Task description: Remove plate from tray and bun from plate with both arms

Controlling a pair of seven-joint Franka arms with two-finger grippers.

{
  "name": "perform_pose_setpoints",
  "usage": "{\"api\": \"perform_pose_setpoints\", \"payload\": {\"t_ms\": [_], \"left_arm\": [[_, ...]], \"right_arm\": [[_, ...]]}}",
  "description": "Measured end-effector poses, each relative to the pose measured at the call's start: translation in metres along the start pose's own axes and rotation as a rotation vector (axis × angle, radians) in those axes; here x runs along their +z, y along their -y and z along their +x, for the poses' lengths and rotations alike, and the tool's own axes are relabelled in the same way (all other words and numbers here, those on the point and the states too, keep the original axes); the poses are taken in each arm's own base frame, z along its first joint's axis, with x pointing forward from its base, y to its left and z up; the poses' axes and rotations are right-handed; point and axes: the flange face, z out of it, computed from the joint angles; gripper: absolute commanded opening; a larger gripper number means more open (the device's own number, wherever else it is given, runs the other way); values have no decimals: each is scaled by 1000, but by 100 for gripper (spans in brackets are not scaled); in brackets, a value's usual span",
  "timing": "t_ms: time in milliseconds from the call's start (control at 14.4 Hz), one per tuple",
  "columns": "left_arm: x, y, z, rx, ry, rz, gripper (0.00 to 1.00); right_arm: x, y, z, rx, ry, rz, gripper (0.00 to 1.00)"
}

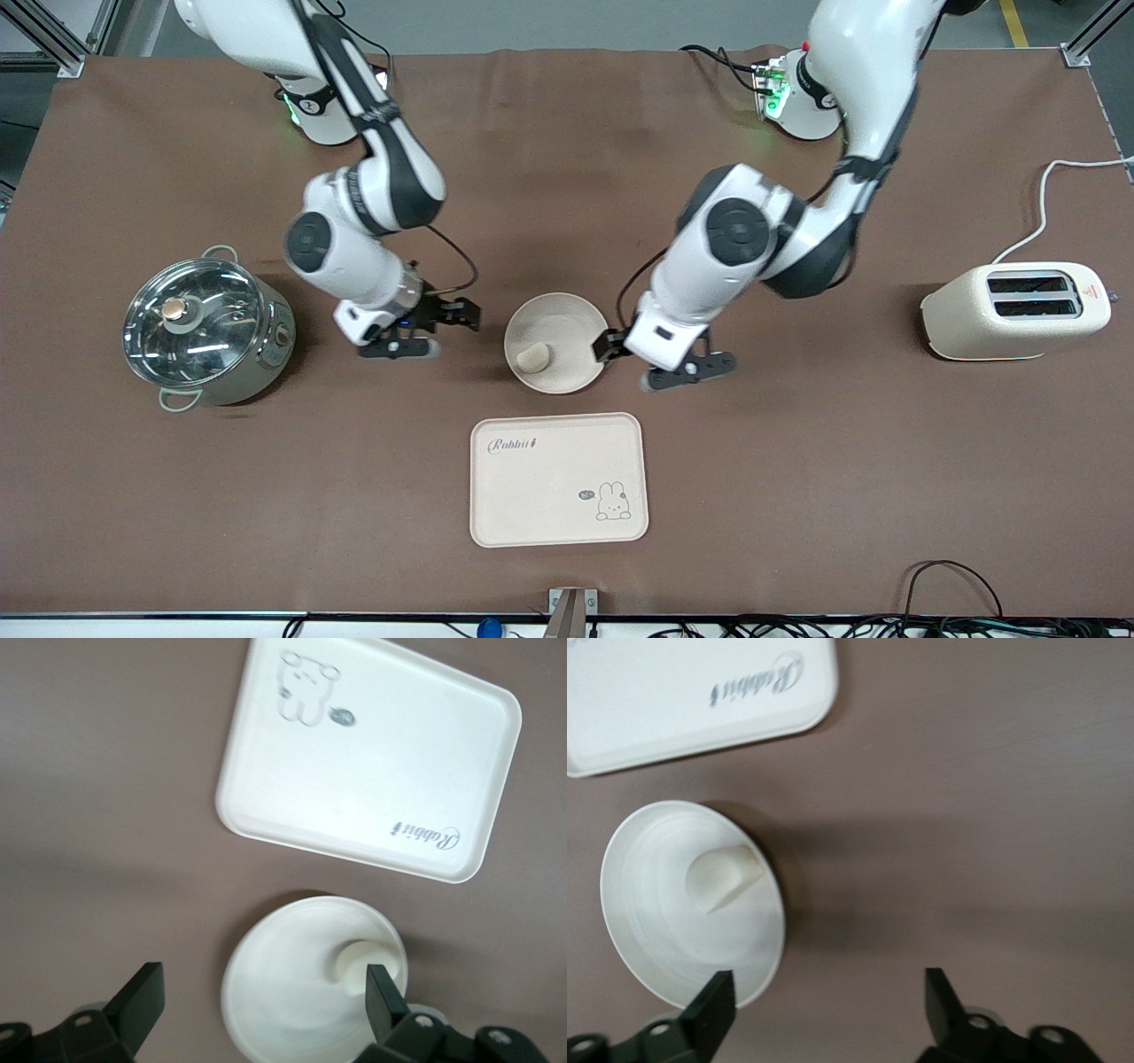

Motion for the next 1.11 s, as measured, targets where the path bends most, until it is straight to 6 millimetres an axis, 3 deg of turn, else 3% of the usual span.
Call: {"api": "perform_pose_setpoints", "payload": {"t_ms": [277,554,831,900,1108], "left_arm": [[97,-41,-79,52,-75,13,100],[151,-55,-135,106,-148,48,100],[179,-58,-152,168,-218,61,99],[183,-60,-151,172,-227,61,95],[184,-64,-148,175,-239,44,68]], "right_arm": [[-108,-72,14,-11,65,-153,100],[-233,-112,21,9,71,-259,100],[-323,-140,17,33,54,-269,100],[-339,-141,16,39,44,-269,100],[-363,-145,10,49,28,-261,100]]}}
